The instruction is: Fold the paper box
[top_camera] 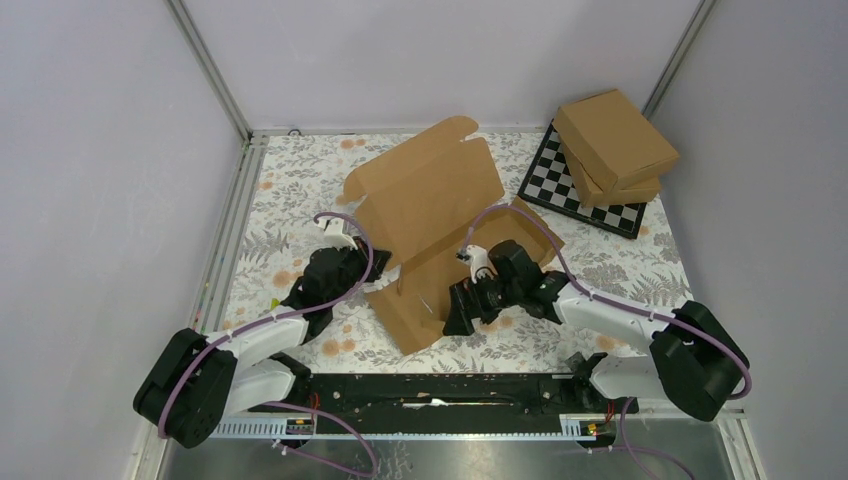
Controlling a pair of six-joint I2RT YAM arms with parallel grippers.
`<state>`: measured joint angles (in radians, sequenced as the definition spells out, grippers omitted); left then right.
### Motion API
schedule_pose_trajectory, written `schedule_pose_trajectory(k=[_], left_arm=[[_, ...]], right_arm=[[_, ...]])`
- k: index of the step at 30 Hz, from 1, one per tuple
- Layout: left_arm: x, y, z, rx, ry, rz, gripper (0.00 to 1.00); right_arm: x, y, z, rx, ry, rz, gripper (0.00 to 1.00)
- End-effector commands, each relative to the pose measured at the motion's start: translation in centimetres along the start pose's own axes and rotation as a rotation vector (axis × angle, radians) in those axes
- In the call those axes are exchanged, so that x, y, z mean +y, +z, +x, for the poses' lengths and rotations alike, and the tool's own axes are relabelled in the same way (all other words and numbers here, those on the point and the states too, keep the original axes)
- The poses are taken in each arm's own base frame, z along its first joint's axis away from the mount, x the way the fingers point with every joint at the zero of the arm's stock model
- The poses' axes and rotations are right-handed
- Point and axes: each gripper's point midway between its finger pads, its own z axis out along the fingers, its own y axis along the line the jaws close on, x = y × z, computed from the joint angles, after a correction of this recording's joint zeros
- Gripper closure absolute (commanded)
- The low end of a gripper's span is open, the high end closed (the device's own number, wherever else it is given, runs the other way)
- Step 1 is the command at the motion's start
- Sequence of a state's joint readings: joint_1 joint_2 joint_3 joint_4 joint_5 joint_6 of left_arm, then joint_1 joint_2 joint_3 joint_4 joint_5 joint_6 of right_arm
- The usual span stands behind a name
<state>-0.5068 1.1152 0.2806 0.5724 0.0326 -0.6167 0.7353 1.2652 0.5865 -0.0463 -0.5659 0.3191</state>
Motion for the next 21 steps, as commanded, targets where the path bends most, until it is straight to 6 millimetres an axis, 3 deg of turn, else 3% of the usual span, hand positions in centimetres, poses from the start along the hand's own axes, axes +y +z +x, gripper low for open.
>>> schedule_pose_trajectory(k=[1, 13, 21], left_arm=[[-1.0, 0.4, -1.0, -0.019, 0.025, 0.022, 1.0], [0.5, 0.5, -1.1, -0.005, 0.001, -0.075, 1.0], [1.2, 0.7, -1.1, 0.018, -0.009, -0.133, 1.0]], right_arm=[[1.6, 1.0, -1.0, -0.058, -0.165, -0.045, 0.02], [0.1, 2.7, -2.1, -0.172, -0.291, 0.281, 0.0], [1.4, 3.9, -3.0, -0.274, -0.321, 0.478, 0.0]])
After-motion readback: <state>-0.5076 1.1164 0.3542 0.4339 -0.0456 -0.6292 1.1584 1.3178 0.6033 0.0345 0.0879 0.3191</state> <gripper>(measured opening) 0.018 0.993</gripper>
